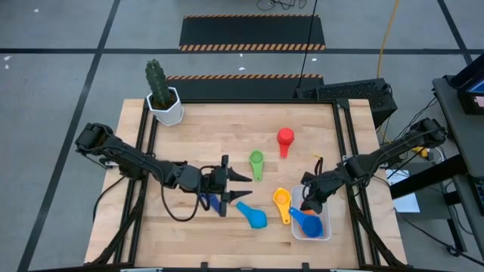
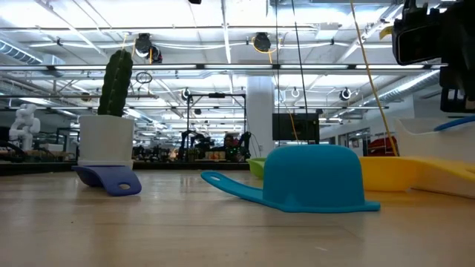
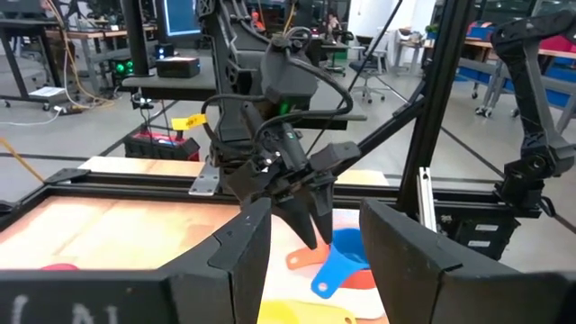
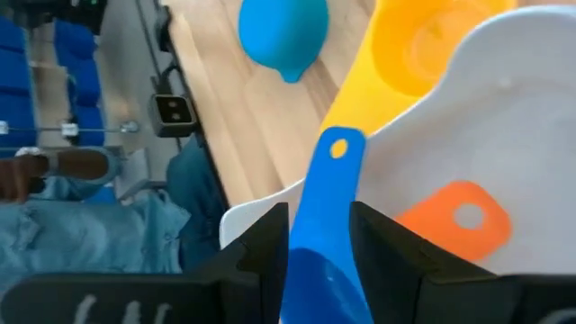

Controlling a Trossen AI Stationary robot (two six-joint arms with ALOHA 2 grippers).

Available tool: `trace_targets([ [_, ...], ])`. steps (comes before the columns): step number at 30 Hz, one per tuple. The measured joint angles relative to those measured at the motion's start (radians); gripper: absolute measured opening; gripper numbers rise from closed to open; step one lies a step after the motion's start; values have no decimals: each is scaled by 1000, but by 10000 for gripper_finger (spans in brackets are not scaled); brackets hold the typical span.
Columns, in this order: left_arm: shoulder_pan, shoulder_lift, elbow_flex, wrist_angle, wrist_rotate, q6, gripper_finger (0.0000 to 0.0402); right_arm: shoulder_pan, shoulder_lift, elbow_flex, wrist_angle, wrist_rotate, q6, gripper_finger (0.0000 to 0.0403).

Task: Nest measuring cups in basket
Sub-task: Stack the blue measuring cup on top of the orange measuring cup into the white bin

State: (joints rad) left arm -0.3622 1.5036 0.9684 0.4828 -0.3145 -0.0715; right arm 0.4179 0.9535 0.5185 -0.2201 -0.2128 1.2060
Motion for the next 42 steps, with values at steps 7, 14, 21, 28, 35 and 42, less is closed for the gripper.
trace_targets([
  [7, 0, 0, 0, 0, 0, 8, 172, 1, 1, 87, -161, 43, -25, 113],
  [14, 2, 0, 0, 0, 0, 21, 172, 57, 158, 310, -309, 175, -149, 111],
  [21, 9, 0, 0, 0, 0, 33, 173, 83, 470, 511, -414, 141, -245, 83],
  [28, 2, 0, 0, -1, 0, 23, 172, 108, 590, 618, -536, 134, -231, 43],
  [35, 0, 0, 0, 0, 0, 19, 172, 154, 598, 618, -459, 140, -147, 21],
  [42, 0, 0, 0, 2, 0, 19, 172, 173, 634, 618, -465, 157, -129, 4],
])
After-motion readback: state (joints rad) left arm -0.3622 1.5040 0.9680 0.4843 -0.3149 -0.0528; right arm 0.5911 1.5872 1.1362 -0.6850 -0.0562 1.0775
